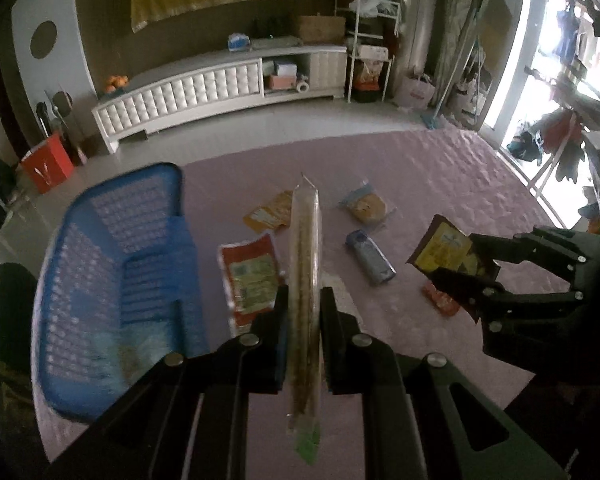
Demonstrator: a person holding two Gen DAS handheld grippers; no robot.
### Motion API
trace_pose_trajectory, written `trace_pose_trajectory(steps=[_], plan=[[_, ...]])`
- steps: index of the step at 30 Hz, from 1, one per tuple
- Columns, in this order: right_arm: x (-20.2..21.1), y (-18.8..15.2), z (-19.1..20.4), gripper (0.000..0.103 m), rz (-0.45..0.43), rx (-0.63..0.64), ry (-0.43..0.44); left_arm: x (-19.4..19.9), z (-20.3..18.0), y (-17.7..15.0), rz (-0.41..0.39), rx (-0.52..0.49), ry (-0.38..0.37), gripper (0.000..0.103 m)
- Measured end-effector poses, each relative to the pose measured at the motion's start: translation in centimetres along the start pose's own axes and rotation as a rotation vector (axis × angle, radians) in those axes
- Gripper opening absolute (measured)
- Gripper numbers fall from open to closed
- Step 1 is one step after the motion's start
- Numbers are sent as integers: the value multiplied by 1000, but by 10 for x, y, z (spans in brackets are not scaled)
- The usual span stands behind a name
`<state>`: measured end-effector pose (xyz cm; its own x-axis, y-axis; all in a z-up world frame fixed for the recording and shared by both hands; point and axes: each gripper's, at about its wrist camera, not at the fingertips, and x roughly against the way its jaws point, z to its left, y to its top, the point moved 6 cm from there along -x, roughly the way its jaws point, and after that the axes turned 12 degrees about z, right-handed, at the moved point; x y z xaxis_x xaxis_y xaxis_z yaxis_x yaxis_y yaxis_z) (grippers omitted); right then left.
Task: Organize snacks
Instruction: 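Carry the cracker pack and chip bag with both tools over the blue basket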
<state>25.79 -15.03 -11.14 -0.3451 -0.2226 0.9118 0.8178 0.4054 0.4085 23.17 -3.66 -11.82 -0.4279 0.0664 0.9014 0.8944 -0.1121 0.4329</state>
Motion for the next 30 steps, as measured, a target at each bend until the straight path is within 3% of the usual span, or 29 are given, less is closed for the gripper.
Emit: trace_pose_trajectory(steps=[7, 17, 30], plan=[[25, 28, 55, 53, -43, 83, 3, 40, 43, -11, -49, 19, 12, 12], [22, 64, 123, 53, -63, 189, 27, 67, 120, -17, -89, 70, 54, 12], [-19, 124, 186, 53, -30, 293, 41, 41, 203, -3, -48, 122, 76, 12]])
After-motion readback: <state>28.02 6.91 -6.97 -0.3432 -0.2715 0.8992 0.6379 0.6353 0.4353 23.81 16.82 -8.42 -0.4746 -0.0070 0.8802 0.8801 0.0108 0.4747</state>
